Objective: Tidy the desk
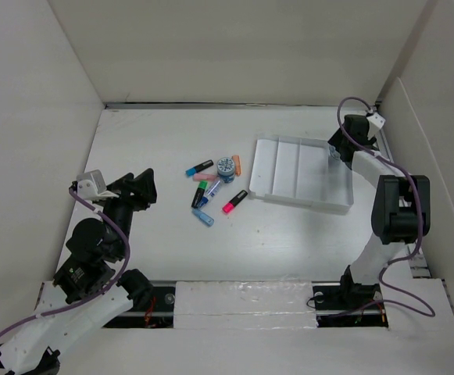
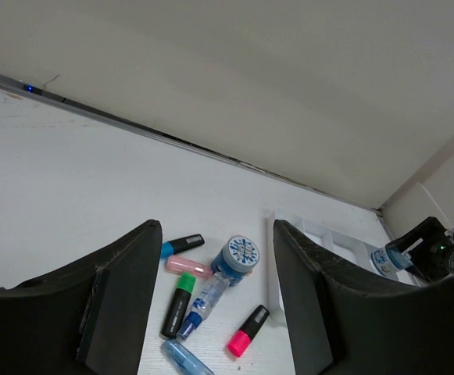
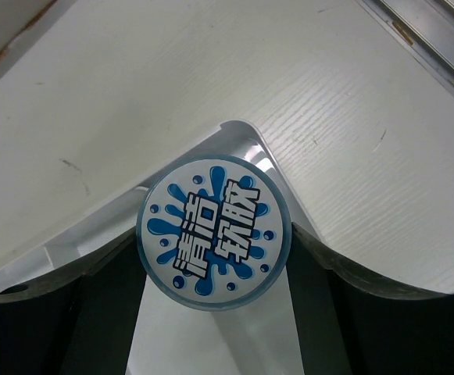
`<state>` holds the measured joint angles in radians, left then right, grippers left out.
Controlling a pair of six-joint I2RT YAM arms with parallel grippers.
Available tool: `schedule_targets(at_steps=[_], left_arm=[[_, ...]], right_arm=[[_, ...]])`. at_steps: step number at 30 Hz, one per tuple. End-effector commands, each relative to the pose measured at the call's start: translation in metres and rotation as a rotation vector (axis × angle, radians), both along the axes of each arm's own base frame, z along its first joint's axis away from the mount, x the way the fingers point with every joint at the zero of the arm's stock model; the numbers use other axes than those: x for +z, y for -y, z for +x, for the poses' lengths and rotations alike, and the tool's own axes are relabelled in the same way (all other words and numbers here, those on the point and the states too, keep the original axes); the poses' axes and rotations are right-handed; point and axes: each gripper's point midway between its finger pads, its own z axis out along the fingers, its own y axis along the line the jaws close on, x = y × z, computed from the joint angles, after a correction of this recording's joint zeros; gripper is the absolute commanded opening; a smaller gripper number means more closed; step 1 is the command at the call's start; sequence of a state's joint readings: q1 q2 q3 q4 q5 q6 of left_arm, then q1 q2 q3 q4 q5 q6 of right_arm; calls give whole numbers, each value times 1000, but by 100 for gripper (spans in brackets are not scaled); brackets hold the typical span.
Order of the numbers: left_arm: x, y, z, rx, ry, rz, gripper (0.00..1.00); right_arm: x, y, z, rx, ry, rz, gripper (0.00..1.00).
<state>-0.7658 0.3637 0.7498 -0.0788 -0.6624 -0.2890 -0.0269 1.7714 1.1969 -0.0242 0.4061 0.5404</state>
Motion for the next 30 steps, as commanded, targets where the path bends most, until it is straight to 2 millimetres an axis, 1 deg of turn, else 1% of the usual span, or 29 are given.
schedule_targets(at_steps=[1, 2, 4, 5, 6, 7, 8, 9, 11, 12, 14, 15, 16, 17, 18, 19, 20, 21, 22, 23, 24, 25, 26, 27, 28, 29, 30], left_arm=[[3, 2, 3, 5, 12, -3, 55], [3, 1, 3, 8, 13, -5, 55], [2, 2, 4, 6, 14, -4, 55], [3, 3, 3, -1, 16, -4, 55], [2, 4, 3, -4, 15, -3, 55], [3, 4, 3, -7, 16, -2, 55], [4, 4, 3, -7, 18, -4, 55], [4, 3, 3, -4, 20, -5, 55], [4, 2, 3, -1, 18, -4, 55], [4, 2, 2, -3, 17, -4, 55], [4, 0, 1, 2, 19, -11, 55], [6, -1, 0, 3, 26, -17, 55], [8, -3, -1, 5, 34, -21, 55], [7, -3, -1, 7, 33, -22, 55], [7, -2, -1, 2, 33, -20, 55], [7, -1, -1, -2, 31, -18, 55], [7, 0, -1, -6, 29, -17, 55], [6, 0, 0, -4, 27, -15, 55], [7, 0, 0, -4, 28, -16, 55], [6, -1, 0, 0, 27, -16, 55], [6, 1, 0, -8, 22, -16, 55], [5, 1, -1, -8, 22, -16, 55], [6, 0, -2, -8, 26, -18, 55], [8, -1, -2, -9, 33, -22, 55], [8, -1, -2, -6, 35, -22, 55], [8, -2, -2, -1, 34, -23, 55], [7, -1, -2, -3, 29, -20, 55]], right_arm=[[21, 6, 14, -31, 51, 17, 54], [17, 7, 11, -37, 31, 14, 55], [16, 11, 8, -39, 28, 18, 62], [17, 10, 9, -39, 32, 20, 71], [17, 9, 9, -35, 34, 25, 74], [17, 9, 9, -31, 33, 25, 80], [18, 8, 8, -27, 31, 27, 94], [18, 7, 8, -24, 33, 30, 98], [28, 6, 9, -10, 62, 29, 100], [33, -1, 11, 7, 75, 30, 100], [57, -14, 12, 39, 122, 20, 100], [62, -34, 11, 82, 136, 12, 100], [69, -48, 8, 133, 146, -6, 91], [97, -64, 12, 178, 247, -12, 83], [98, -102, 9, 276, 262, 12, 72], [102, -124, 8, 339, 280, 28, 57], [107, -146, 6, 394, 299, 38, 38], [102, -212, -3, 536, 284, 35, 31], [102, -213, -3, 537, 283, 35, 31], [98, -234, -6, 582, 271, 27, 33], [87, -276, -11, 674, 233, 14, 46], [85, -295, -11, 705, 230, 2, 55], [75, -309, -15, 735, 196, -20, 66], [56, -323, -15, 759, 152, -42, 76], [51, -336, -18, 793, 135, -62, 93], [58, -359, -24, 837, 136, -69, 97], [54, -369, -26, 862, 130, -72, 100]])
